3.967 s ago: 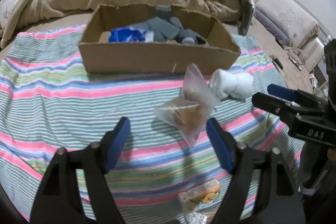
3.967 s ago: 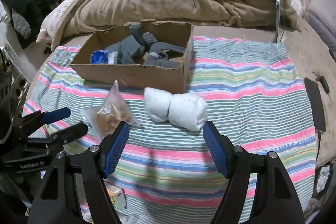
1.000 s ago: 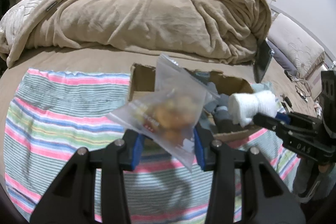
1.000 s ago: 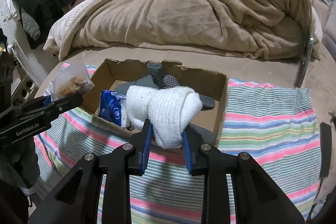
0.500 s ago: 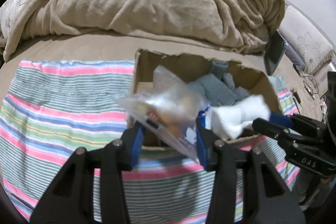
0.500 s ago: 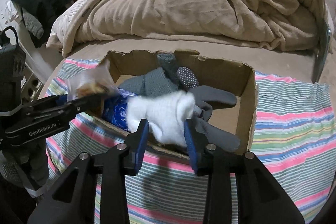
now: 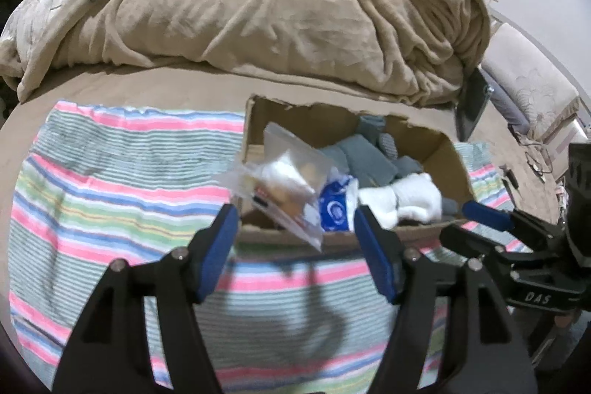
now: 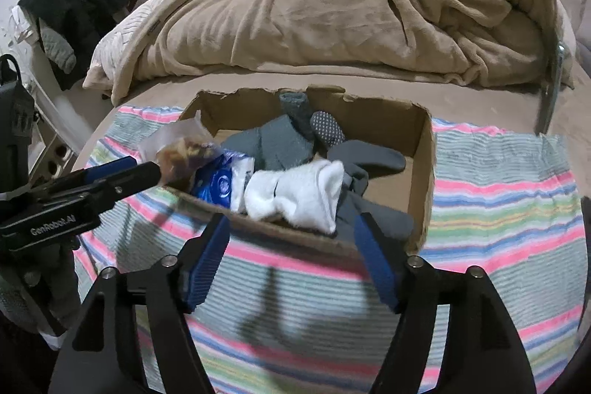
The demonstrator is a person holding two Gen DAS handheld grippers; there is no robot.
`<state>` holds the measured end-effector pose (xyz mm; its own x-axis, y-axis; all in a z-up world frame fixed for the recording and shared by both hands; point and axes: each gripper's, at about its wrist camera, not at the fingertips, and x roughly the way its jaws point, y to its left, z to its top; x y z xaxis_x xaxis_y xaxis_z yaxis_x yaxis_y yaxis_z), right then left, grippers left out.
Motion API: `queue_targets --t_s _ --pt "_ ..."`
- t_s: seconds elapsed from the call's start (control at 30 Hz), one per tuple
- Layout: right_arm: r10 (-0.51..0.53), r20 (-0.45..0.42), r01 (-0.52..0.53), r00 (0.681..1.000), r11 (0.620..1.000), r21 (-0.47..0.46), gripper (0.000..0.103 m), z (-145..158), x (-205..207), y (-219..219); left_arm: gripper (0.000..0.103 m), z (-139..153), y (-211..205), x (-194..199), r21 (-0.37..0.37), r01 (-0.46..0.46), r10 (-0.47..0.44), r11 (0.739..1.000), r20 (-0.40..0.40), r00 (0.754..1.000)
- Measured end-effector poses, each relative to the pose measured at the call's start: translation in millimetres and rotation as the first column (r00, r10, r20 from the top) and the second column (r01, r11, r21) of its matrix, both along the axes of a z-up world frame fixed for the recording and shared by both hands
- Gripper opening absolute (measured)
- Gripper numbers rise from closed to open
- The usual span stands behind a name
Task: Organize objects
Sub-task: 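Open both tools and withdraw from the box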
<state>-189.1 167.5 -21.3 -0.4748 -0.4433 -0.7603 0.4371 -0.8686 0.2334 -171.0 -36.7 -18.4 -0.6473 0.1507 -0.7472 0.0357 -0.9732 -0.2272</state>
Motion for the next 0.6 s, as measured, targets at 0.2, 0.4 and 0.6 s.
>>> queue_targets --t_s 0.2,0.4,0.6 --pt "0.018 0.015 -0.018 1.0 1.0 0.011 0.08 0 28 3 0.075 13 2 31 -0.012 0.005 -0.006 1.0 -0.027 1.0" --pt "0.033 0.035 -0.034 0.999 0.999 0.023 0.08 -5 62 8 0.075 14 6 64 -0.011 0.014 -0.014 1.0 -0.024 1.0" --pt "0.032 0.064 -0.034 0.997 0.999 0.035 0.08 -17 90 14 0.076 4 13 88 -0.006 0.025 -0.025 1.0 -0.002 1.0"
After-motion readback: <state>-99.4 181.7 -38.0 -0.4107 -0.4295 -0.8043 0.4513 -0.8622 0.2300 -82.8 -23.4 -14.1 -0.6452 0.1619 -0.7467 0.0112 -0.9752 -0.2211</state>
